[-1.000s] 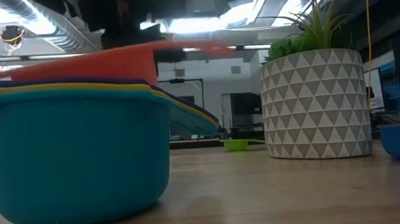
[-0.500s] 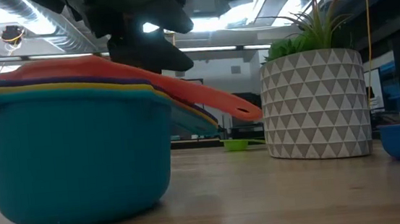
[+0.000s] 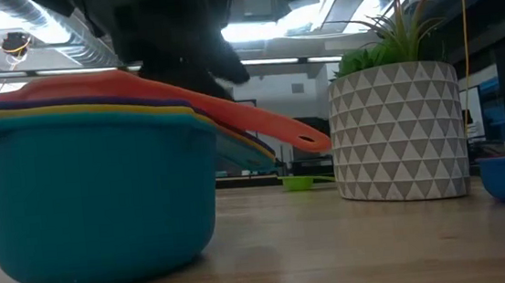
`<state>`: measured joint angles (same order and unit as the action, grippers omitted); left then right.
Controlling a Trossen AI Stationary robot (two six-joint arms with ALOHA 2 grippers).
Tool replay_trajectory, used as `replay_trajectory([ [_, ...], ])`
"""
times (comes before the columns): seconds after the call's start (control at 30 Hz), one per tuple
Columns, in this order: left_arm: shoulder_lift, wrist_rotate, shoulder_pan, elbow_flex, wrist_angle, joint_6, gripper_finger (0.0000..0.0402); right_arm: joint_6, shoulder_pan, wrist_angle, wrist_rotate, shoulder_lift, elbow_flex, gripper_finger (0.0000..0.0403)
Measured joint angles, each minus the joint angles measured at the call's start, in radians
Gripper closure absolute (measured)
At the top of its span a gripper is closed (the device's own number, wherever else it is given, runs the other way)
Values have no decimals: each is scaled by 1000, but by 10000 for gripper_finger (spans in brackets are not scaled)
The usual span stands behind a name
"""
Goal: Nest measuring cups in basket
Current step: Stack the orange measuring cup on top of the dark blue measuring cup
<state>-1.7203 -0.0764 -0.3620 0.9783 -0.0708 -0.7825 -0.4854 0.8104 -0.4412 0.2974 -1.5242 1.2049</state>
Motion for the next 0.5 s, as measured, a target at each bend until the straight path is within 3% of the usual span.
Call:
replay_trajectory([
  [0.17,0,-102,0,0,67,-47,260,51,-7,117,0,-82,0,75],
  [0.5,0,-145,0,0,123,-56,260,173,-54,279,-3,-257,0,75],
])
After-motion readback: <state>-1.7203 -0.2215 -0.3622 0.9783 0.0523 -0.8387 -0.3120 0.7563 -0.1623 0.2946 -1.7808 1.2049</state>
